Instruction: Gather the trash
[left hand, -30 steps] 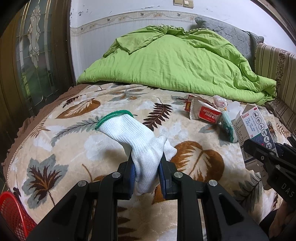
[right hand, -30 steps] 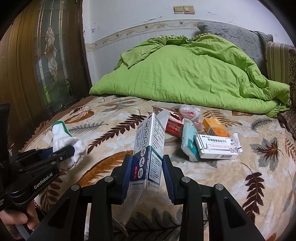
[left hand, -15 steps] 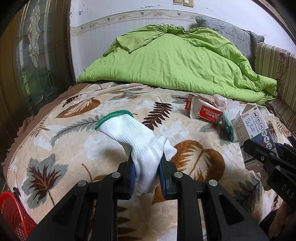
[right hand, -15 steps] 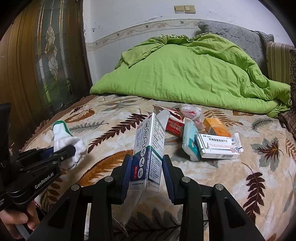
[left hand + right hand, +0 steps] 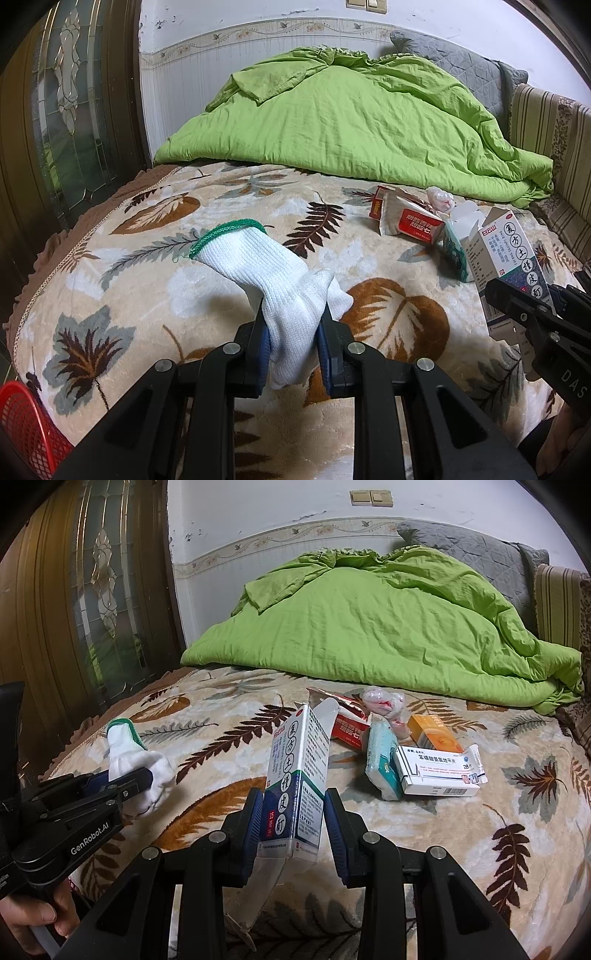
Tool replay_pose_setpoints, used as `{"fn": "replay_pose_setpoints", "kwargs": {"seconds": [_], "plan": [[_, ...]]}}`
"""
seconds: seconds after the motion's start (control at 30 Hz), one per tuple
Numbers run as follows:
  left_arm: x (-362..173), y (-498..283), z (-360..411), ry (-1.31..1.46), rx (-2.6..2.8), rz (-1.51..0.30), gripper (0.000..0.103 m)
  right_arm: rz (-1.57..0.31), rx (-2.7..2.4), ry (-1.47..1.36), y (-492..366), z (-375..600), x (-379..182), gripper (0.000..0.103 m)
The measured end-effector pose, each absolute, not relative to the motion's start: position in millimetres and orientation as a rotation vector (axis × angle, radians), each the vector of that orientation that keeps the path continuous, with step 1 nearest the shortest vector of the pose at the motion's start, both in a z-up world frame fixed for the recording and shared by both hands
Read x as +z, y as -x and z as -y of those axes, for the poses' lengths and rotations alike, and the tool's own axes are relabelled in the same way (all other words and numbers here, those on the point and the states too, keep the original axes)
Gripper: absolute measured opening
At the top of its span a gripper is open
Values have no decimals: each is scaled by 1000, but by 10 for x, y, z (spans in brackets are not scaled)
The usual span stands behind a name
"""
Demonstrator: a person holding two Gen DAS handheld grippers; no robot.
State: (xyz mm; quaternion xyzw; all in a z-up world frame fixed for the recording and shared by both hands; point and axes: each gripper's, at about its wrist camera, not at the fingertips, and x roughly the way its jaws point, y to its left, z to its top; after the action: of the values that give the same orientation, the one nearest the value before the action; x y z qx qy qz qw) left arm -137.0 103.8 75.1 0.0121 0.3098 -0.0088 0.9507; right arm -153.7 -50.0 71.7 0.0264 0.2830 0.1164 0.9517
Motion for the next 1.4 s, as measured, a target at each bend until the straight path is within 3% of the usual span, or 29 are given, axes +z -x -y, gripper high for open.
{"fn": "replay_pose_setpoints", "kwargs": {"seconds": [0.83,1.23,1.4], "plan": [[955,1611,-1142,32,-72,-621,21,-629,280,-149,1555,551,740,36],[1794,2455,-2029,177,-3,-502,21,-615,546,-158,1787,-128,1314,36],[1842,2882,-2645,253,121,-513,21,-662,727,-126,1894,-686,1426,36]]}}
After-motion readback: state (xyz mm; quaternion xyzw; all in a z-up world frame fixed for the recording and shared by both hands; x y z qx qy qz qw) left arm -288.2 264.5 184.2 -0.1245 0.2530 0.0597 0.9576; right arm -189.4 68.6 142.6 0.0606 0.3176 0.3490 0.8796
